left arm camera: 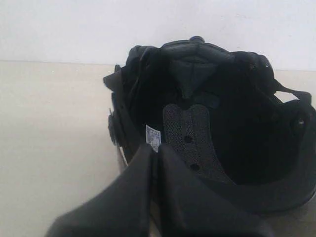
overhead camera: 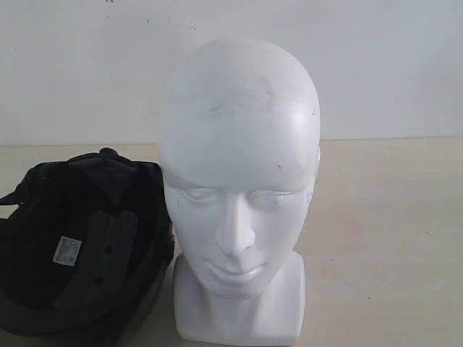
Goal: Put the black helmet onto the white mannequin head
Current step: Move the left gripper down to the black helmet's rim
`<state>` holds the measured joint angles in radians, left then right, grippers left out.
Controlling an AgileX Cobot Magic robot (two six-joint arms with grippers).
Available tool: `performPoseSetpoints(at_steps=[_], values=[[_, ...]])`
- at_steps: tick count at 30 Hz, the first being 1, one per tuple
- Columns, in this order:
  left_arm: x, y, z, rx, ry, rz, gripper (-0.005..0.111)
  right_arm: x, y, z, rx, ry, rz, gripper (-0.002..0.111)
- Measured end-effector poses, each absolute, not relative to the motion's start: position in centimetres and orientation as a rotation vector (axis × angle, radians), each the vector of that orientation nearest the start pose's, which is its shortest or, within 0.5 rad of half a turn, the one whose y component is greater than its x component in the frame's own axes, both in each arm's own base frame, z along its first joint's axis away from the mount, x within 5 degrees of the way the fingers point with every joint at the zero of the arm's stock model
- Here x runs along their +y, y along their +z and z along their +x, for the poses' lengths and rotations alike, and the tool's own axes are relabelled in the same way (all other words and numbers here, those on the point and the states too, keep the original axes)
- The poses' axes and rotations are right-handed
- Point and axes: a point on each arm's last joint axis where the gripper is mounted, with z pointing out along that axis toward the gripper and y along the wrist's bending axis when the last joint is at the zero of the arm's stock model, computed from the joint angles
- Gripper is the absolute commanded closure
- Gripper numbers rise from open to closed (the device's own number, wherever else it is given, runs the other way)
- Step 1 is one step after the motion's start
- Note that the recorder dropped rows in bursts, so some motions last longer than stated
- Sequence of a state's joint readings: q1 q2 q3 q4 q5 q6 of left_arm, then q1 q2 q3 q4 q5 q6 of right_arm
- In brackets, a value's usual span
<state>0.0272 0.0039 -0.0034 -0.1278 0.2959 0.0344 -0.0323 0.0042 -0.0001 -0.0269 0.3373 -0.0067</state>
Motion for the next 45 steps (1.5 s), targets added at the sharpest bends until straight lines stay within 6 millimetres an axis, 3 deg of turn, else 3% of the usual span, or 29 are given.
performPoseSetpoints(at_steps=[12, 17, 22, 25, 29, 36, 45], values=[[-0.1, 19.4, 5.6, 1.709, -0.070, -0.078, 0.102, -0.3, 18.3, 5.4, 1.825, -0.049, 0.013, 0.108], [0.2, 22.1, 5.5, 1.443, -0.071, -0.106, 0.102, -0.2, 18.3, 5.4, 1.825, -0.042, 0.003, 0.108], [0.2, 27.9, 4.2, 1.255, -0.068, -0.093, 0.102, -0.1, 18.3, 5.4, 1.825, -0.025, -0.018, 0.108], [0.1, 31.0, 4.6, 1.322, -0.028, -0.050, 0.102, -0.1, 18.3, 5.4, 1.825, -0.025, -0.018, 0.108], [-0.1, 33.6, 6.6, 1.499, -0.004, -0.006, 0.102, -0.1, 18.3, 5.4, 1.825, -0.025, -0.018, 0.108], [0.0, 35.6, 9.5, 1.554, 0.004, -0.001, 0.102, -0.1, 18.3, 5.4, 1.825, -0.025, -0.018, 0.108], [0.2, 36.7, 10.2, 1.443, 0.019, -0.014, 0.102, -0.1, 18.3, 5.4, 1.825, -0.025, -0.018, 0.108]])
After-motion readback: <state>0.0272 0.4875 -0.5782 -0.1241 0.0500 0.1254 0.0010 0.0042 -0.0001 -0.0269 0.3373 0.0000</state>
